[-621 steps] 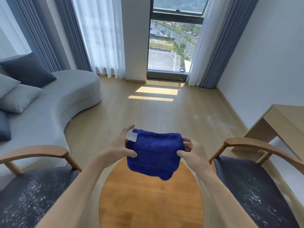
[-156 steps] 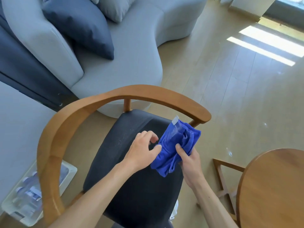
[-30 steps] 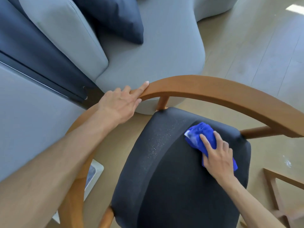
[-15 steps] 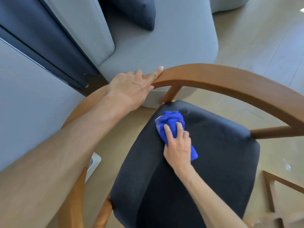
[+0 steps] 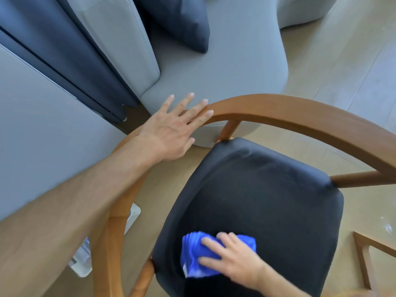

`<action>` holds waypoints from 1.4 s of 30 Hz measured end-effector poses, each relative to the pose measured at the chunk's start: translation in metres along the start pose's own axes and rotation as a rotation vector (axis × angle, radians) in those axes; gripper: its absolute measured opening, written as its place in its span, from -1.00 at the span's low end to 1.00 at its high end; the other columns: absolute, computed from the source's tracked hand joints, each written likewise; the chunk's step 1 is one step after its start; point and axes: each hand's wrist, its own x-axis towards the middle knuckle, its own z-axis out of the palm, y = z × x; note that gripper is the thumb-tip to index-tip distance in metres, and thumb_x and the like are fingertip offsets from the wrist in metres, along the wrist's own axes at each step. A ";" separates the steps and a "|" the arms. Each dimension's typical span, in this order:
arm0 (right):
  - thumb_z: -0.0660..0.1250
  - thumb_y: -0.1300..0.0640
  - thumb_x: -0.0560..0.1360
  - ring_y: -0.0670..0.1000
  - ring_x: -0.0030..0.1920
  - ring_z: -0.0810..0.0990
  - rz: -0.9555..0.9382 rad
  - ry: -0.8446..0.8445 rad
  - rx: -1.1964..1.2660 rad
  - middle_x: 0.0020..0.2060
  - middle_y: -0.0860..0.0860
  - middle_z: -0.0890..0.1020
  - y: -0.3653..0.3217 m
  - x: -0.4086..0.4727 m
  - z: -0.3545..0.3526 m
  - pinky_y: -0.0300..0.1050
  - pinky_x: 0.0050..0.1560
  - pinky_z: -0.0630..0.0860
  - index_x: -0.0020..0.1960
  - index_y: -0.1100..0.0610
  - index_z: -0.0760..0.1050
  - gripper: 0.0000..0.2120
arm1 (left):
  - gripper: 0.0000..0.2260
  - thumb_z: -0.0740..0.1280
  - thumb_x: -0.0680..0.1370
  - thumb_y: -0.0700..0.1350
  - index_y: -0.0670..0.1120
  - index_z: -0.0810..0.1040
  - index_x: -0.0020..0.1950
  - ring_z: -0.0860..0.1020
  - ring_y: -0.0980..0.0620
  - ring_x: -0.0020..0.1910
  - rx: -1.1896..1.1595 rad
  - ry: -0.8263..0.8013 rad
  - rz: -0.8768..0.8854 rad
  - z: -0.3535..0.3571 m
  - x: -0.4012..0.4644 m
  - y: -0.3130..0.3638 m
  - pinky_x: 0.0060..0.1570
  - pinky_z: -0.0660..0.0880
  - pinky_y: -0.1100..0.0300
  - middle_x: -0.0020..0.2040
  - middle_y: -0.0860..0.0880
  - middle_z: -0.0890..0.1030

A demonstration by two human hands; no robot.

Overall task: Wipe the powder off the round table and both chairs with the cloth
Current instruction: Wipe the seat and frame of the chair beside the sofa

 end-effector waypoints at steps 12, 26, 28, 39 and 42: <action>0.25 0.25 0.46 0.27 0.14 0.37 1.170 0.159 -0.026 0.47 0.13 0.22 0.162 0.092 -0.042 0.12 0.01 0.33 0.45 0.00 0.30 -0.43 | -0.40 -0.07 0.61 0.19 0.08 -0.30 0.55 -0.21 -0.15 0.55 -0.044 0.028 -0.028 -0.001 0.003 0.003 0.49 -0.13 -0.18 0.58 -0.07 -0.20; 0.36 0.15 0.25 0.13 -0.23 0.55 0.318 0.047 0.157 0.13 0.10 0.61 -0.070 0.108 0.021 -0.13 -0.26 0.46 0.01 -0.08 0.57 -0.66 | -0.38 -0.16 0.57 0.28 0.10 -0.31 0.54 -0.19 -0.16 0.55 -0.038 0.003 -0.067 -0.001 -0.002 0.001 0.47 -0.14 -0.20 0.58 -0.09 -0.17; 0.30 0.07 0.38 0.09 -0.24 0.56 0.290 -0.185 0.189 0.08 0.08 0.57 -0.102 0.096 0.027 -0.16 -0.26 0.48 -0.08 -0.10 0.53 -0.86 | -0.38 -0.18 0.56 0.29 0.10 -0.31 0.53 -0.18 -0.15 0.55 -0.045 0.004 -0.075 -0.001 -0.002 0.001 0.47 -0.13 -0.20 0.58 -0.10 -0.16; 0.22 0.17 0.42 0.13 -0.16 0.55 -0.073 -0.027 -0.033 0.18 0.01 0.57 0.054 0.044 -0.011 -0.10 -0.23 0.47 0.08 -0.13 0.50 -0.69 | -0.36 -0.18 0.53 0.30 0.10 -0.34 0.53 -0.14 -0.16 0.55 -0.019 0.019 -0.080 -0.004 0.001 0.002 0.46 -0.10 -0.19 0.58 -0.13 -0.12; 0.51 0.19 0.14 0.20 -0.11 0.57 0.174 -0.010 -0.047 0.20 0.07 0.58 0.128 0.049 -0.037 -0.03 -0.24 0.49 0.11 -0.07 0.57 -0.45 | -0.35 -0.21 0.51 0.31 0.10 -0.34 0.52 -0.14 -0.16 0.55 -0.027 0.030 -0.079 -0.002 0.001 0.002 0.46 -0.09 -0.19 0.58 -0.13 -0.12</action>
